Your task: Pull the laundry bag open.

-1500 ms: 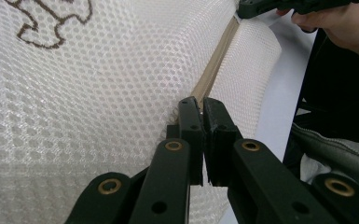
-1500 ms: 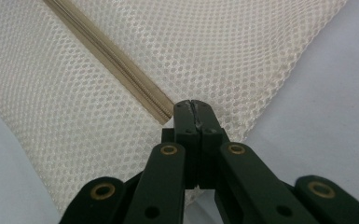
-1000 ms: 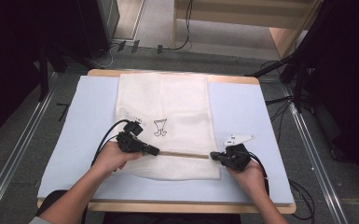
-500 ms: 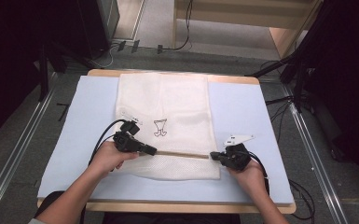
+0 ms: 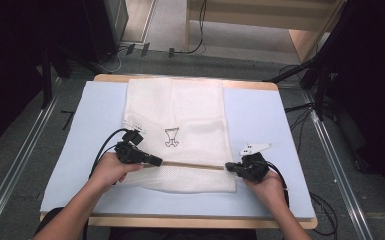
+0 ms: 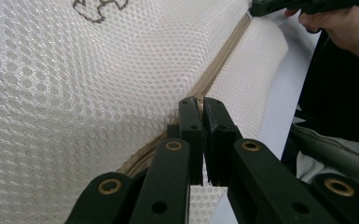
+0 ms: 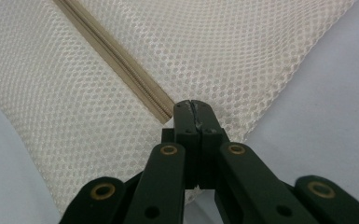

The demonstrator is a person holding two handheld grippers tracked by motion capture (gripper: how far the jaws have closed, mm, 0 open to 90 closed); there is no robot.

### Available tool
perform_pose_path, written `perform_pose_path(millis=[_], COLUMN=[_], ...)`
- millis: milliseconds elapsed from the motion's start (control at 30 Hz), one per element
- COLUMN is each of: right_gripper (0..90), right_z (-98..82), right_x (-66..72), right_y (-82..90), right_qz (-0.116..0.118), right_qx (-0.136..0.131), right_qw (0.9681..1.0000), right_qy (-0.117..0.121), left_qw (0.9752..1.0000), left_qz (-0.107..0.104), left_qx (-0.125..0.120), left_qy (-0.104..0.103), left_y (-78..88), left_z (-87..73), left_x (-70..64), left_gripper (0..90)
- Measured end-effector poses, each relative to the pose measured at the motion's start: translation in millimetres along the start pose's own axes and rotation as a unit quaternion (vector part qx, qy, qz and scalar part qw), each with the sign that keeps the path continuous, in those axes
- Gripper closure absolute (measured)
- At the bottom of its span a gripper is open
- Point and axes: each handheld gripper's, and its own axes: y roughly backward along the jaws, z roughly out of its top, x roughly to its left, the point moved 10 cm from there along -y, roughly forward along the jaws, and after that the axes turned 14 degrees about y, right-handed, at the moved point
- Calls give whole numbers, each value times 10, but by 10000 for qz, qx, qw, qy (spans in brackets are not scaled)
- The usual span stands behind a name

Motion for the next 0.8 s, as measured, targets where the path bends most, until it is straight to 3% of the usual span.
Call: perform_pose_path(millis=[133,400,600,667,700,800], right_gripper=[900,900,900,900,900,900], right_z=[6,29,137,93,89,85], right_x=[-1,-3,-4,19,13,24], right_y=[-3,8,32,-50,-56,-62], right_qz=[-13,-20,-151,-136,-175,-243], right_qx=[42,214,36,244,219,206], right_qw=[10000,9997,9999,9996,9995,9994], right_qy=[-18,-110,-16,32,128,114], left_qw=[9999,9998,9990,9986,9983,9980], left_qz=[38,201,452,525,569,582], left_qx=[-60,-20,-29,51,56,115], left_qy=[97,62,-6,89,110,220], left_y=[-26,-73,-91,-110,-111,-97], left_z=[37,43,55,36,30,0], left_x=[12,18,17,37,47,72], left_gripper=[893,892,892,893,893,894])
